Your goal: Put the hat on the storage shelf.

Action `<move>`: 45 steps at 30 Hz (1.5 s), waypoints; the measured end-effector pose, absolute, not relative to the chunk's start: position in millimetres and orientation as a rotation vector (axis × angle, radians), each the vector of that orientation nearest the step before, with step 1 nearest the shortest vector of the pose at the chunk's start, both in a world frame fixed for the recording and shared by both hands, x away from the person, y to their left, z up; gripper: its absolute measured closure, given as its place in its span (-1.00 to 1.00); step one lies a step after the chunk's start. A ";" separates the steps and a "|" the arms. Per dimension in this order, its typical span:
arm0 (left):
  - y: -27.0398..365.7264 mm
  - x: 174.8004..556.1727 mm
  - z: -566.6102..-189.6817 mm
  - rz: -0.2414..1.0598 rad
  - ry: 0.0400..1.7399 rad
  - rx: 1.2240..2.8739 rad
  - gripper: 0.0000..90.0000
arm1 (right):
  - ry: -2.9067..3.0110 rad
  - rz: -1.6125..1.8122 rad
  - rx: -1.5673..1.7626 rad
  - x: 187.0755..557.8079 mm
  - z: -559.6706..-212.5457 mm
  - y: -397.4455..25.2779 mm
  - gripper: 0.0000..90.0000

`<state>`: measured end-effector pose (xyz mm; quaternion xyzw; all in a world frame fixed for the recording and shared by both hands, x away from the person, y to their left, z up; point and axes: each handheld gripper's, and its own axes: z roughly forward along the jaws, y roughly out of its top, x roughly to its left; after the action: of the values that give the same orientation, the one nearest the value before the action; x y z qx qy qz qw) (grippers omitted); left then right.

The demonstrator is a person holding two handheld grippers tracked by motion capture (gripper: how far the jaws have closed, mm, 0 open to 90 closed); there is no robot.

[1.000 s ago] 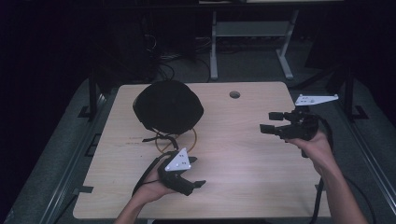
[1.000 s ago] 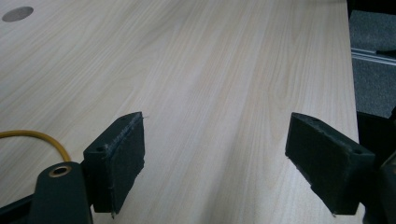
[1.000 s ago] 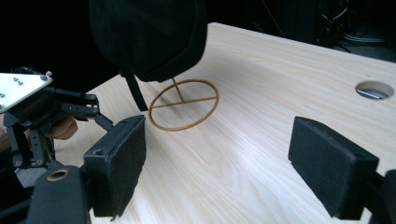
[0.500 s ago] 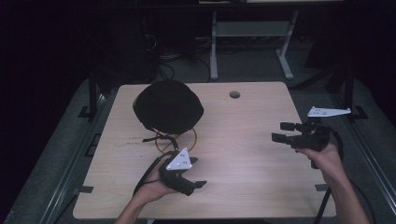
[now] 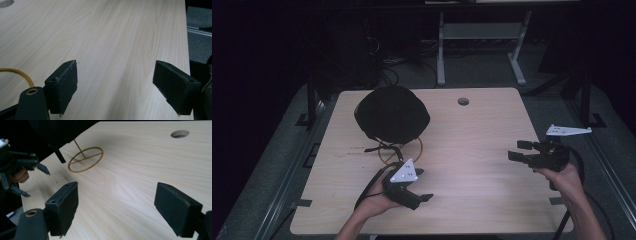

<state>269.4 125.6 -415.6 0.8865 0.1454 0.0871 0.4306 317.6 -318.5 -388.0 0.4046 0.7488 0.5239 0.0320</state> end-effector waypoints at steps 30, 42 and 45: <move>125.6 269.3 -420.1 0.200 0.380 2.212 -0.57 | 2.311 1.560 1.270 260.5 -433.5 -331.6 -0.59; 122.3 268.3 -422.0 0.182 0.377 2.208 -0.57 | 2.276 1.593 1.272 228.4 -445.9 -331.5 -0.61; 120.7 267.3 -423.0 0.178 0.361 2.218 -0.57 | 2.246 1.605 1.272 217.7 -446.9 -332.2 -0.62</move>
<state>267.3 120.7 -423.0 0.8887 0.1448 0.0713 0.4292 217.7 -332.2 -446.9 0.4181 0.7379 0.5273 0.0510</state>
